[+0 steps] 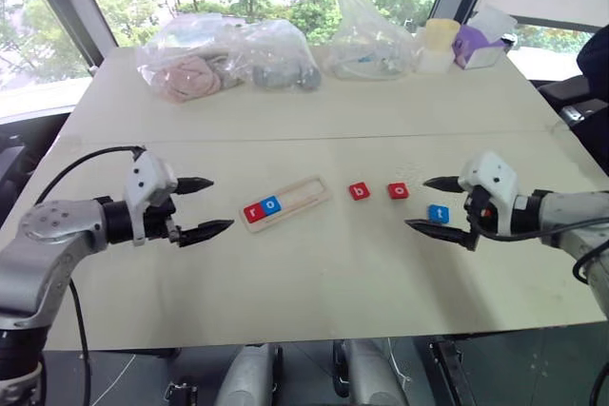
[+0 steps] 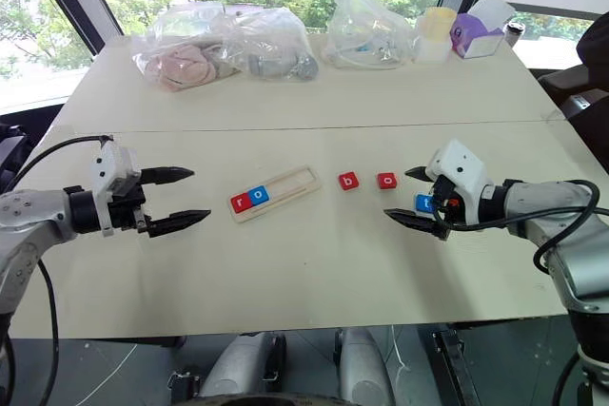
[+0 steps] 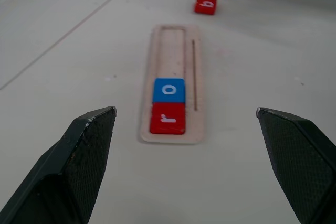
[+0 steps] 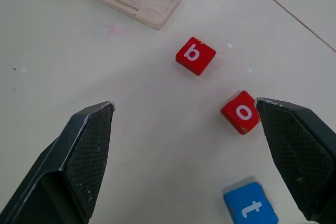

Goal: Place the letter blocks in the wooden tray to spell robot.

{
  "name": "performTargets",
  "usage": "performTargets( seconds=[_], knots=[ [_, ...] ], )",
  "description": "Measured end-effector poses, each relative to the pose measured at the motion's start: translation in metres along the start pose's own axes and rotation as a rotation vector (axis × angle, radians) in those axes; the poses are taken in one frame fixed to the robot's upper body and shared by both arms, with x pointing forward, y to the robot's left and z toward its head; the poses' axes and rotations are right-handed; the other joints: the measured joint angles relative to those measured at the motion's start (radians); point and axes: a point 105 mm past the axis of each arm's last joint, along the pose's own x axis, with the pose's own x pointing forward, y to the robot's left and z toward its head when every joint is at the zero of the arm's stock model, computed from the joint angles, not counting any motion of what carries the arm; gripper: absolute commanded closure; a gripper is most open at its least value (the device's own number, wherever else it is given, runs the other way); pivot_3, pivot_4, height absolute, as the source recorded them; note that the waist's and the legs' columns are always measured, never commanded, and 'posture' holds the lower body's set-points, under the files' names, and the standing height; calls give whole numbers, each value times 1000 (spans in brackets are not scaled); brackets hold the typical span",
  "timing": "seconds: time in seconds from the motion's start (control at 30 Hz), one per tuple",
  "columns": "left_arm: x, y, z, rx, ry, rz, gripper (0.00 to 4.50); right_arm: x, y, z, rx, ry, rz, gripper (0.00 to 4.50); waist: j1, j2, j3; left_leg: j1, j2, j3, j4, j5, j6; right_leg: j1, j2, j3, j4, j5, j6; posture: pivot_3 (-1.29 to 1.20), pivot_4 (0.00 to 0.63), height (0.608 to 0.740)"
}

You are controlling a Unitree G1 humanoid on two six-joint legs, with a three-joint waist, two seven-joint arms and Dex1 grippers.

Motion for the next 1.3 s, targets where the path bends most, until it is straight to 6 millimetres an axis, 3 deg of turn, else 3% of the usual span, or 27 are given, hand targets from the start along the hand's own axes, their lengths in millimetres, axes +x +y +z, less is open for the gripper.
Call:
performTargets(
  seconds=[0.27, 0.7, 1.03, 1.3],
  knots=[
    [8, 3, 5, 17, -3, -37, 0, 3, 6, -1, -14, 8, 18, 86, 1, 0, 0, 0, 0, 0, 0, 0, 0, 0, -1, 0, 0, 0, 0, 0, 150, 725],
    [28, 1, -8, 37, 20, -44, 0, 5, 9, 0, -23, 10, -8, 86, 2, 0, 1, -2, 0, 0, 0, 0, 0, -1, -1, 0, 0, 0, 0, 0, 150, 725],
    [66, 19, -27, 32, 21, -32, 0, 11, 14, 2, -22, -10, -19, 86, 2, 0, 0, -2, 0, 0, 0, 0, 0, -1, -1, 0, 0, 1, 0, 0, 150, 725],
    [89, 19, -38, 68, 42, -66, 0, 15, 22, -1, -14, -6, -20, 86, 1, 0, 0, -2, 0, 0, 0, 0, 0, -1, -1, 0, 0, 2, 3, 0, 150, 725]
  ],
)
